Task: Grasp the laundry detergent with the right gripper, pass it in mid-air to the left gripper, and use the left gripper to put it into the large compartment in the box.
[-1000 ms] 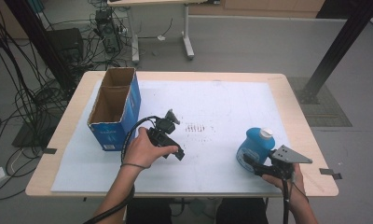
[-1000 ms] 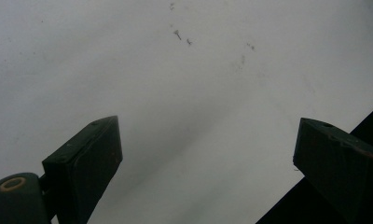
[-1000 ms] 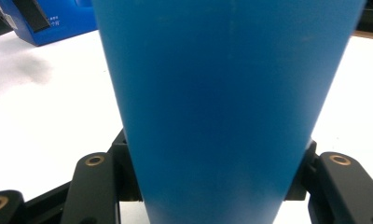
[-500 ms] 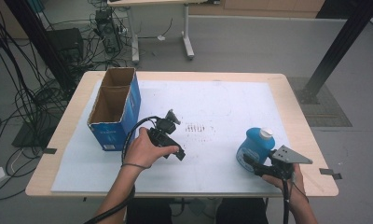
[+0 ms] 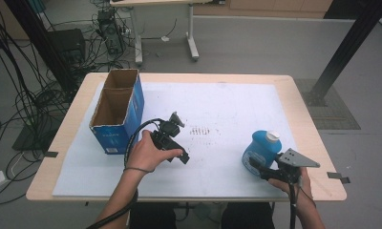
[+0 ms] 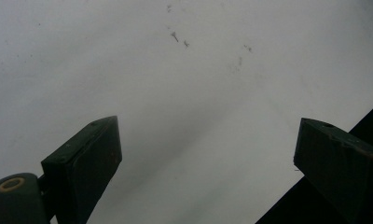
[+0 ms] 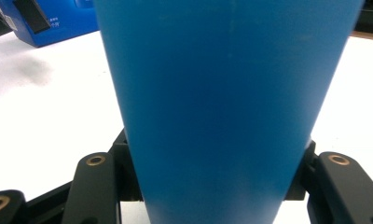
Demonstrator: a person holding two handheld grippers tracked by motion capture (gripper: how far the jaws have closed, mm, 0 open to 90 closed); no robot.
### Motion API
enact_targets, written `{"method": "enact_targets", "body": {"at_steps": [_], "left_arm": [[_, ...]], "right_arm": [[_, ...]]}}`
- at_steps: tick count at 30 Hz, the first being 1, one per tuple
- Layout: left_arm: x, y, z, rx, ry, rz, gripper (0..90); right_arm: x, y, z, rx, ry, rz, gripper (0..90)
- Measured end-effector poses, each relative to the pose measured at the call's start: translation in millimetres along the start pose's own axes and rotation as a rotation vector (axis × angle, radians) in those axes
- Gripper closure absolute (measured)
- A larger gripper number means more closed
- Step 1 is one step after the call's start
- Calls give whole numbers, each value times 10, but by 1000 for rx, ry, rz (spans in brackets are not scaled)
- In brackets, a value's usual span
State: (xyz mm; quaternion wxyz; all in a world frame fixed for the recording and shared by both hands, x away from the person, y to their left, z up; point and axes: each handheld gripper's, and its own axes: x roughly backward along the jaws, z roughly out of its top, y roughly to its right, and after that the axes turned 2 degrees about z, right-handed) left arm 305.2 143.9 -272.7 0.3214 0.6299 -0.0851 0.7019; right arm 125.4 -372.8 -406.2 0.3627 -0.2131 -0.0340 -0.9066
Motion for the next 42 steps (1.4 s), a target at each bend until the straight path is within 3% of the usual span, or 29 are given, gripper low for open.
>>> {"method": "enact_targets", "body": {"at_steps": [11, 19, 25, 27, 29, 32, 34, 38, 42], "left_arm": [[80, 11, -5, -20, 8, 0, 82], [161, 33, 8, -52, 9, 0, 86], [259, 81, 45, -116, 8, -5, 94], [324, 119, 80, -156, 1, 2, 92], [360, 130, 95, -160, 0, 2, 90], [495, 169, 145, -211, -2, 1, 87], [532, 179, 159, -220, -3, 0, 87], [724, 216, 242, -300, -13, -22, 87], [876, 277, 289, -341, -8, -15, 86]], "right_arm": [[0, 4, 39, 7, -12, 1, 417], [-6, 77, 109, -8, -20, 32, 418], [-31, 141, 202, -2, -19, 74, 418], [-51, 172, 251, 8, -20, 100, 418], [-57, 180, 264, 9, -20, 107, 418], [-96, 223, 330, 25, -21, 148, 418], [-108, 235, 353, 29, -22, 161, 418], [-154, 294, 445, 40, -13, 216, 417], [-181, 328, 550, 55, -13, 251, 417]]}}
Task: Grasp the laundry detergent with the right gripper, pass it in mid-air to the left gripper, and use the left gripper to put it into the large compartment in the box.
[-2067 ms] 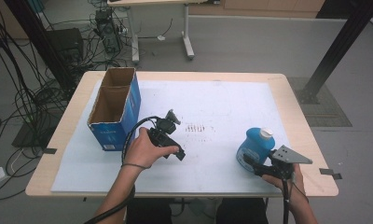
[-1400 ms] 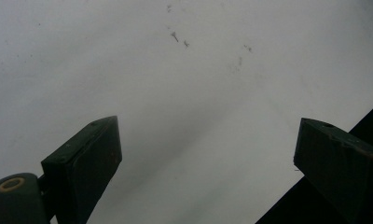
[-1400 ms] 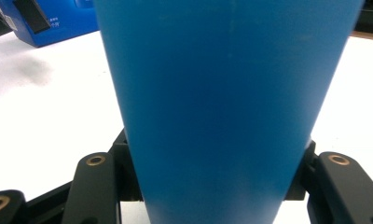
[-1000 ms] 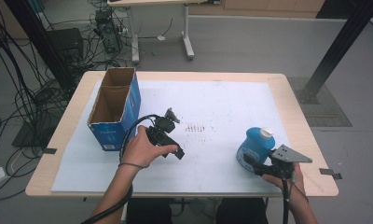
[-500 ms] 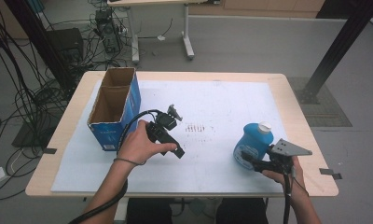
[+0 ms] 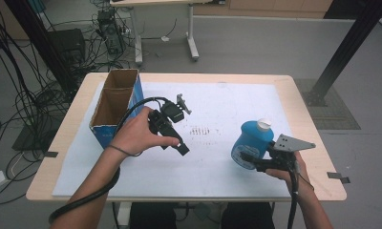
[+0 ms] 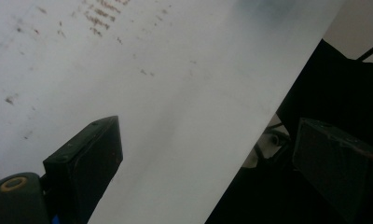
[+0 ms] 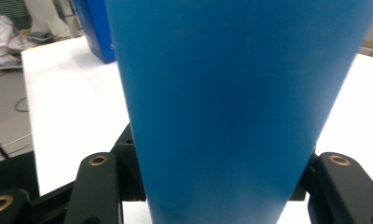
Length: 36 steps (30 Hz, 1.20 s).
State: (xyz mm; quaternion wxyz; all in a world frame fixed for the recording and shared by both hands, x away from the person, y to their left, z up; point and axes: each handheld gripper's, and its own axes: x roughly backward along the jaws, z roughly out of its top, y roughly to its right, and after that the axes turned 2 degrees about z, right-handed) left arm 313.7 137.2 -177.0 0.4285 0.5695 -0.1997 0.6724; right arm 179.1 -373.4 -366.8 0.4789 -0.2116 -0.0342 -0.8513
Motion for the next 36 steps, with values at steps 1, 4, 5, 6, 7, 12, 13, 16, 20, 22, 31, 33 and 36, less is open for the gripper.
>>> {"method": "enact_targets", "body": {"at_steps": [1, 4, 5, 6, 7, 12, 13, 16, 20, 22, 31, 33, 36], "left_arm": [[0, 0, 0, 0, 0, 0, 85], [117, 36, 67, -45, -7, 1, 84], [138, 50, 75, -55, -6, 6, 86], [169, 59, 87, -67, -5, 5, 87], [193, 61, 104, -80, -9, 2, 86], [298, 101, 160, -150, -8, 11, 83], [312, 105, 163, -165, -5, 10, 83], [363, 123, 197, -215, 2, -2, 80], [398, 144, 250, -254, -7, -8, 81], [431, 168, 302, -275, -21, -6, 81], [593, 286, 482, -359, -48, -19, 82], [621, 325, 530, -378, -57, -22, 82], [643, 357, 595, -400, -71, -39, 82]], "right_arm": [[-7, 16, 33, 3, -2, 11, 417], [-28, 57, 100, 11, -5, 39, 417], [-39, 74, 127, 18, -5, 51, 417], [-46, 90, 143, 24, -4, 61, 417], [-58, 120, 163, 30, -1, 81, 417], [-117, 198, 250, 53, 12, 151, 417], [-137, 207, 281, 63, 12, 163, 417], [-179, 220, 357, 84, 3, 184, 417], [-242, 256, 433, 104, 6, 225, 418], [-256, 265, 448, 107, 7, 235, 418], [-363, 312, 535, 130, 9, 313, 418], [-383, 323, 555, 138, 6, 327, 417], [-416, 334, 592, 145, -2, 352, 417]]}}
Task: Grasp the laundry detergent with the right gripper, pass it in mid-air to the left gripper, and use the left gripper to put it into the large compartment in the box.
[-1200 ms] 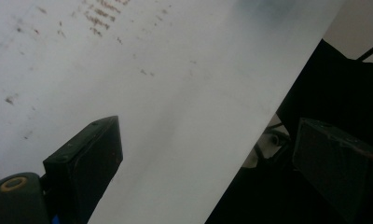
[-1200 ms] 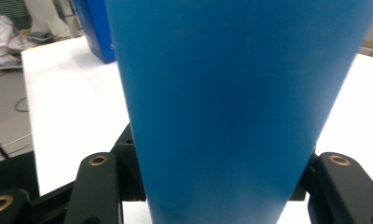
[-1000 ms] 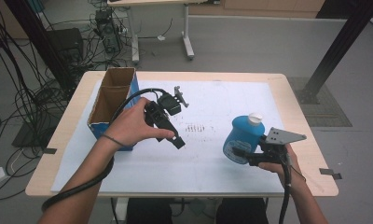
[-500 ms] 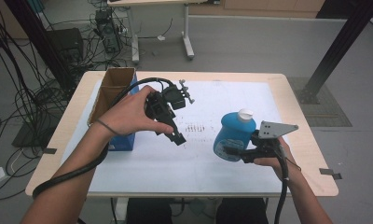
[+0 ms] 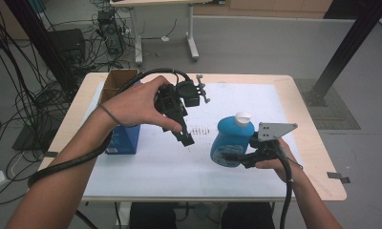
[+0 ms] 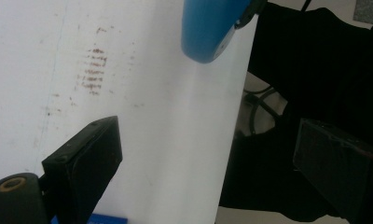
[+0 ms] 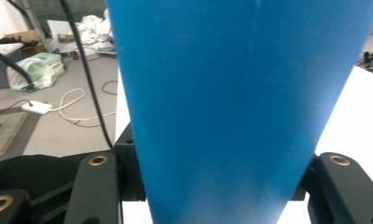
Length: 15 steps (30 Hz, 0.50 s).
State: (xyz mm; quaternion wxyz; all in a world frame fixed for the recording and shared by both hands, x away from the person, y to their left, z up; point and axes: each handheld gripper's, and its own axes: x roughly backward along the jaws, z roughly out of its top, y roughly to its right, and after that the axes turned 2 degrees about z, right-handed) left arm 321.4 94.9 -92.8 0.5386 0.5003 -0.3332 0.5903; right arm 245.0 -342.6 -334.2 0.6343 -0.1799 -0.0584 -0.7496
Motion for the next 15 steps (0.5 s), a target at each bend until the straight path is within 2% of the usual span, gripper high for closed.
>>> {"method": "enact_targets", "body": {"at_steps": [5, 10, 15], "left_arm": [[9, 44, 112, -22, -29, 7, 83], [7, 83, 277, -64, -66, -1, 83], [16, 121, 380, -80, -84, -3, 84]], "right_arm": [[-64, 30, 67, 10, -25, 38, 418], [-131, 56, 110, 22, -36, 66, 418], [-210, 76, 158, 34, -42, 87, 418]]}}
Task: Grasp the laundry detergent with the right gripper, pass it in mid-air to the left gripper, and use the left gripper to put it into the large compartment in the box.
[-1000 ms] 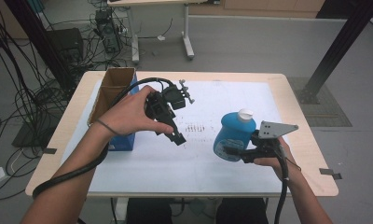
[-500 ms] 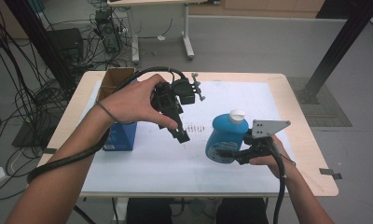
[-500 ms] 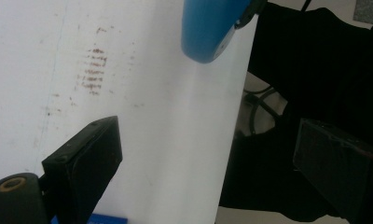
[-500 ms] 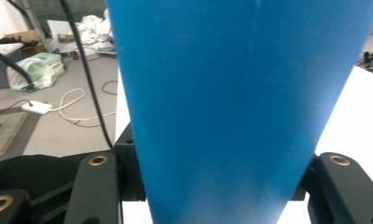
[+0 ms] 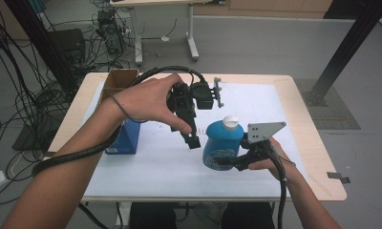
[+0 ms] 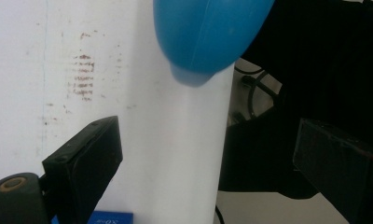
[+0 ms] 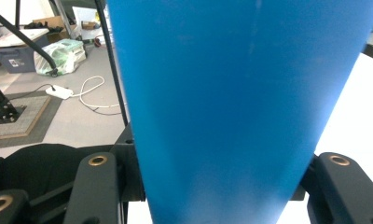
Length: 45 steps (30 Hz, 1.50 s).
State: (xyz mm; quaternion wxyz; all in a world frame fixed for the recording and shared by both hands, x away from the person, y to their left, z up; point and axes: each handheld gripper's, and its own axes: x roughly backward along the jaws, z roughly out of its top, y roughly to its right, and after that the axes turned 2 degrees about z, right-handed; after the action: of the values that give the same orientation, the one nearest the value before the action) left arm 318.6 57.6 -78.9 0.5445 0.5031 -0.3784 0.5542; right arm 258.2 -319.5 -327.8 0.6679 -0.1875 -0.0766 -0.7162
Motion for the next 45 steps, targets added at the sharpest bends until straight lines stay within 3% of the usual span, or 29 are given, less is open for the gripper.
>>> {"method": "enact_targets", "body": {"at_steps": [14, 27, 45], "left_arm": [[-47, 47, 328, -60, -81, -2, 81], [-130, 86, 506, -94, -114, -3, 82], [-162, 87, 569, -101, -123, 1, 82]], "right_arm": [[-157, 82, 140, 37, -20, 64, 418], [-366, 115, 237, 51, -45, 105, 418], [-382, 138, 232, 49, -46, 103, 418]]}}
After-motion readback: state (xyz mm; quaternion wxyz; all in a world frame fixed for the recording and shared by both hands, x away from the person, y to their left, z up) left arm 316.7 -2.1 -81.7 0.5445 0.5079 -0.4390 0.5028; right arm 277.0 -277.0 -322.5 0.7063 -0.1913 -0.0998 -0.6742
